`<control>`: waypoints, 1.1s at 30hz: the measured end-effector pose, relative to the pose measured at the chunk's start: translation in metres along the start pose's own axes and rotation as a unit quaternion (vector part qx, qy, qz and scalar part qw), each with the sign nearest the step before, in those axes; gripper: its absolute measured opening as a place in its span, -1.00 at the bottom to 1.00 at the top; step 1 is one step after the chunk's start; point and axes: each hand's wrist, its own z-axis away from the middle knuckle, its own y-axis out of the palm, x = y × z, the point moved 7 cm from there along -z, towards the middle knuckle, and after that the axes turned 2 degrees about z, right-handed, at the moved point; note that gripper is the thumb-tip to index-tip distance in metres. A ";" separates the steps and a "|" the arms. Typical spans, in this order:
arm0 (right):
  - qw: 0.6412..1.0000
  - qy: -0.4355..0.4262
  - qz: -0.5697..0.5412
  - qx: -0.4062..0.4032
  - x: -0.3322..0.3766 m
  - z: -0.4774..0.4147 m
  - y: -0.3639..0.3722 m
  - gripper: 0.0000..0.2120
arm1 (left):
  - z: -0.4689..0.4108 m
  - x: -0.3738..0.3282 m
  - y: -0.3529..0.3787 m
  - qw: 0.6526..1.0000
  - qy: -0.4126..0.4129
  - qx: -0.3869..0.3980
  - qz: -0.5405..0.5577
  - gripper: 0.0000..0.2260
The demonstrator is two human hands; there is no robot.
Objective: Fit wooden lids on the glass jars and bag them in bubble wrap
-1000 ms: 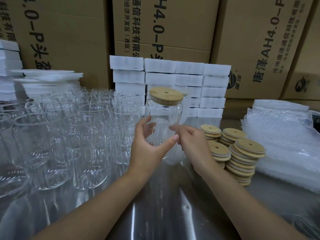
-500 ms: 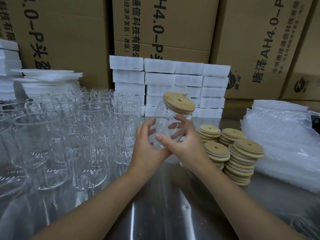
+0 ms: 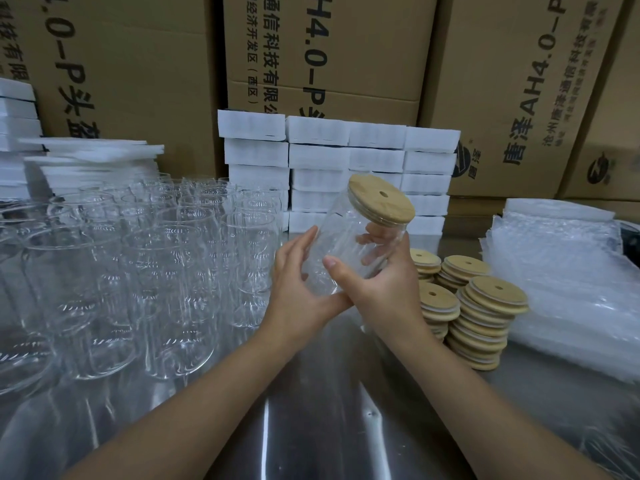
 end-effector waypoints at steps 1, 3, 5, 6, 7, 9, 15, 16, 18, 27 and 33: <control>1.000 0.001 -0.011 -0.009 -0.001 -0.001 -0.002 -0.35 | 0.001 0.001 0.001 1.000 -0.008 0.004 0.006 -0.10; 0.998 0.010 -0.045 -0.035 -0.004 -0.004 -0.007 -0.37 | 0.002 0.004 0.002 0.999 -0.032 0.008 0.025 -0.04; 0.994 0.021 -0.086 -0.061 -0.008 -0.009 -0.012 -0.42 | 0.003 0.007 0.002 0.998 -0.048 0.007 0.040 -0.07; 0.992 0.026 -0.102 -0.070 -0.010 -0.011 -0.014 -0.41 | 0.003 0.007 0.003 0.998 -0.050 0.008 0.045 -0.10; 0.990 0.029 -0.113 -0.079 -0.012 -0.012 -0.015 -0.38 | 0.003 0.008 0.003 0.997 -0.051 0.011 0.052 -0.14; 0.988 0.030 -0.122 -0.091 -0.015 -0.014 -0.016 -0.34 | 0.003 0.009 0.004 0.995 -0.056 0.012 0.077 -0.28; 0.988 0.023 -0.115 -0.100 -0.017 -0.014 -0.017 -0.44 | 0.000 0.011 0.006 0.984 -0.064 -0.002 0.169 -0.52; 0.988 0.021 -0.115 -0.100 -0.017 -0.014 -0.017 -0.41 | -0.001 0.012 0.004 0.983 -0.059 -0.010 0.175 -0.55; 0.989 0.019 -0.111 -0.099 -0.016 -0.014 -0.017 -0.36 | -0.002 0.014 -0.002 0.985 -0.051 -0.031 0.162 -0.63; 0.991 0.018 -0.092 -0.092 -0.013 -0.012 -0.017 -0.45 | -0.003 0.011 -0.008 0.990 -0.019 -0.067 0.124 -0.66; 0.993 0.008 -0.058 -0.098 -0.010 -0.011 -0.020 -0.40 | 0.000 0.000 -0.016 0.986 0.021 -0.114 0.123 -0.67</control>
